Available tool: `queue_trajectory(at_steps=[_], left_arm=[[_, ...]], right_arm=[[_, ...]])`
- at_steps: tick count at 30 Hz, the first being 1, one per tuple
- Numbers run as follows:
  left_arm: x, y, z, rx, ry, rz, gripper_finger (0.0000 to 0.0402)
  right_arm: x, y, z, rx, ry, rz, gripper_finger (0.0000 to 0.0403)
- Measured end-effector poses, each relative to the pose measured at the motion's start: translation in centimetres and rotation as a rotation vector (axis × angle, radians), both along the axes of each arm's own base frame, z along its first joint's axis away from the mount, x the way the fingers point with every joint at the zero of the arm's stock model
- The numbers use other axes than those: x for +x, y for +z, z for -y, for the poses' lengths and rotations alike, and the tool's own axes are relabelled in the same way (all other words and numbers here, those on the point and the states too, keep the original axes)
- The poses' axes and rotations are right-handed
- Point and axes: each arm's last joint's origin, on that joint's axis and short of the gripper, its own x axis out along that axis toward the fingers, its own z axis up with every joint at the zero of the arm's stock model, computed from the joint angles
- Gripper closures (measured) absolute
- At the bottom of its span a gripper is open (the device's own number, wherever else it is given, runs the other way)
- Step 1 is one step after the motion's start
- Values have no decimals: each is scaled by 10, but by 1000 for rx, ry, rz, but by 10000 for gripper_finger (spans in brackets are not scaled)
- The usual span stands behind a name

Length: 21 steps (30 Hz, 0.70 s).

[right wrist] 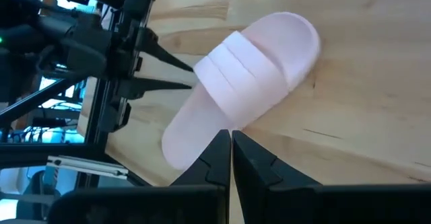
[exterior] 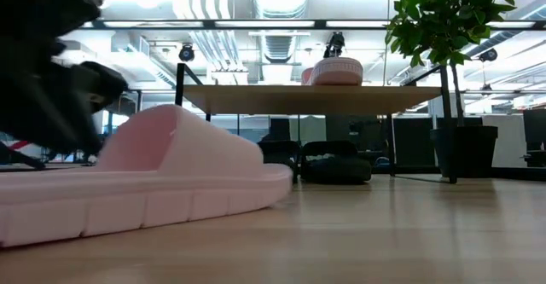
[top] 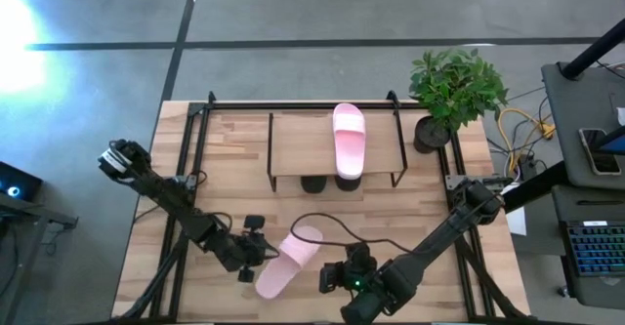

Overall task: Pick and place slides into the shelf
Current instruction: Put the pink slide on the shelf

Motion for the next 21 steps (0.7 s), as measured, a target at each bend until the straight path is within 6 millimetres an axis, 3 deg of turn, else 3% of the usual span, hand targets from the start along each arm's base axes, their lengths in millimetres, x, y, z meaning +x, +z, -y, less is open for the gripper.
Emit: queue_trajectory(at_steps=[6, 14, 21], left_arm=[[5, 2, -3, -56, -34, -32, 318], [-26, -17, 7, 7, -114, -202, 319], [-28, -15, 18, -28, -161, -174, 372]], right_arm=[[0, 0, 0, 3, 4, -6, 394], [-2, -1, -3, 11, 17, -10, 394], [-3, -1, -3, 1, 19, -19, 394]])
